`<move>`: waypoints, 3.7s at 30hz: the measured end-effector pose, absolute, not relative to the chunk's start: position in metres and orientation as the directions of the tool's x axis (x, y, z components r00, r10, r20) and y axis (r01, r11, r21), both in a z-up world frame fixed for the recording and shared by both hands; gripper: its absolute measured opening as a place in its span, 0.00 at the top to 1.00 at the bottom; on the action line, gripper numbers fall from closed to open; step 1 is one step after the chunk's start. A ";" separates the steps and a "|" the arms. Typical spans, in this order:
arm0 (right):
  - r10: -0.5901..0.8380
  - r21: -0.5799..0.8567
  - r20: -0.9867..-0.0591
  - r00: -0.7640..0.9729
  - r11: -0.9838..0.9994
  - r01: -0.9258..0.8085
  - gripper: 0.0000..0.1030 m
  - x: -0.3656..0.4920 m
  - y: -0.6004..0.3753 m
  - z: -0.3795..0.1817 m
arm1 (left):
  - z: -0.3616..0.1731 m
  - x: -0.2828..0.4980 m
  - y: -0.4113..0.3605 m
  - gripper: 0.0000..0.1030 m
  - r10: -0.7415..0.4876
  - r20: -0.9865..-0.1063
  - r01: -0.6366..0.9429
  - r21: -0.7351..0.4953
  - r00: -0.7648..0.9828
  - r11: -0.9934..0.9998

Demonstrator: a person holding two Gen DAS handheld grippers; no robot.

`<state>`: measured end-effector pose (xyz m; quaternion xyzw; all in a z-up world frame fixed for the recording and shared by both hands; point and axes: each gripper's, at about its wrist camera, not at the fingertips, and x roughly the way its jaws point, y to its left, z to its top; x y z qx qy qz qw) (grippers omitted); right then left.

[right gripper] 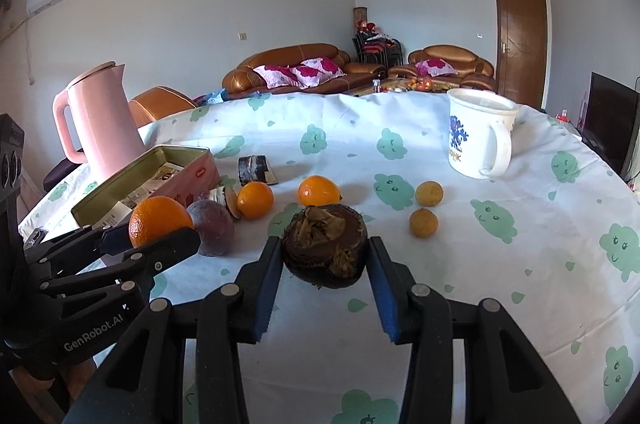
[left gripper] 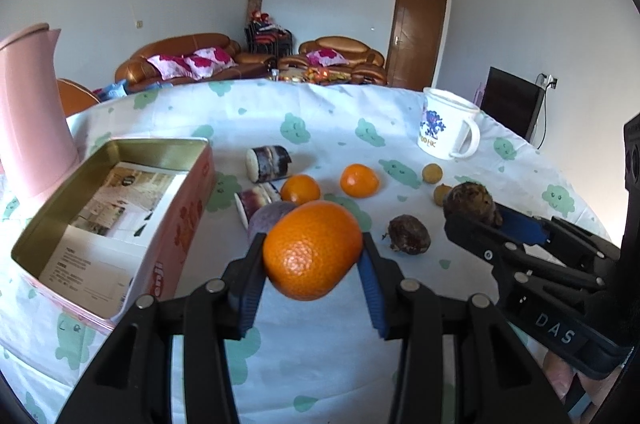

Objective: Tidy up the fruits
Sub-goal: 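Lift and carry the orange and brown fruit toward the tin box with both tools, then move both held fruits over the paper-lined tin box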

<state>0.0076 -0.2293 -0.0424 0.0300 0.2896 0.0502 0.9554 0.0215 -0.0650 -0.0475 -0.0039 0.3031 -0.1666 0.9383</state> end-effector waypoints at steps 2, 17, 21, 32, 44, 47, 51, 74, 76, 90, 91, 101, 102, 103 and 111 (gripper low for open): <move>0.114 0.084 -0.542 0.832 0.993 -0.081 0.57 0.006 -0.229 -0.041 | -0.046 0.020 -0.065 0.56 -0.311 -0.559 0.308 -0.102 0.769 0.946; 0.117 0.066 -0.491 0.863 0.993 -0.097 0.57 -0.004 -0.226 -0.035 | -0.040 0.009 -0.064 0.56 -0.278 -0.509 0.282 -0.072 0.815 0.957; 0.122 0.064 -0.477 0.870 0.992 -0.104 0.57 -0.007 -0.225 -0.033 | -0.039 0.006 -0.062 0.56 -0.267 -0.496 0.272 -0.065 0.826 0.960; 0.118 0.048 -0.434 0.893 0.993 -0.108 0.57 -0.016 -0.224 -0.031 | -0.035 -0.002 -0.060 0.56 -0.247 -0.454 0.258 -0.039 0.856 0.965; 0.112 0.016 -0.413 0.904 0.993 -0.116 0.57 -0.021 -0.217 -0.028 | -0.031 -0.005 -0.052 0.56 -0.219 -0.428 0.234 -0.020 0.877 0.972; 0.111 -0.006 -0.415 0.903 0.992 -0.125 0.57 -0.018 -0.212 -0.027 | -0.030 -0.003 -0.047 0.56 -0.209 -0.431 0.222 -0.021 0.878 0.975; 0.127 -0.010 -0.410 0.903 0.990 -0.143 0.57 -0.014 -0.207 -0.020 | -0.028 -0.002 -0.042 0.56 -0.191 -0.434 0.205 -0.015 0.880 0.979; 0.227 -0.018 -0.443 0.867 0.965 -0.262 0.57 0.026 -0.161 -0.001 | -0.019 0.025 0.017 0.56 -0.053 -0.464 0.069 0.019 0.884 0.997; 0.234 -0.019 -0.445 0.864 0.963 -0.270 0.57 0.029 -0.157 0.000 | -0.019 0.028 0.022 0.56 -0.042 -0.468 0.059 0.021 0.883 0.998; 0.296 -0.012 -0.488 0.821 0.938 -0.345 0.57 0.065 -0.122 0.003 | -0.019 0.048 0.048 0.56 0.006 -0.492 0.025 0.055 0.871 0.998; 0.301 -0.012 -0.490 0.818 0.936 -0.352 0.57 0.069 -0.118 0.004 | -0.019 0.050 0.050 0.56 0.010 -0.494 0.021 0.059 0.869 0.998; 0.335 -0.005 -0.507 0.794 0.920 -0.392 0.57 0.088 -0.094 0.005 | -0.020 0.066 0.067 0.56 0.040 -0.510 -0.002 0.074 0.859 0.997; 0.338 -0.003 -0.507 0.793 0.919 -0.394 0.57 0.089 -0.093 0.005 | -0.020 0.067 0.068 0.56 0.042 -0.510 -0.004 0.075 0.859 0.997; 0.339 -0.004 -0.508 0.792 0.918 -0.396 0.57 0.090 -0.091 0.005 | -0.019 0.068 0.069 0.56 0.044 -0.509 -0.006 0.075 0.859 0.997; 0.349 0.000 -0.517 0.782 0.913 -0.407 0.57 0.099 -0.080 0.002 | -0.017 0.076 0.079 0.56 0.060 -0.513 -0.020 0.083 0.856 0.996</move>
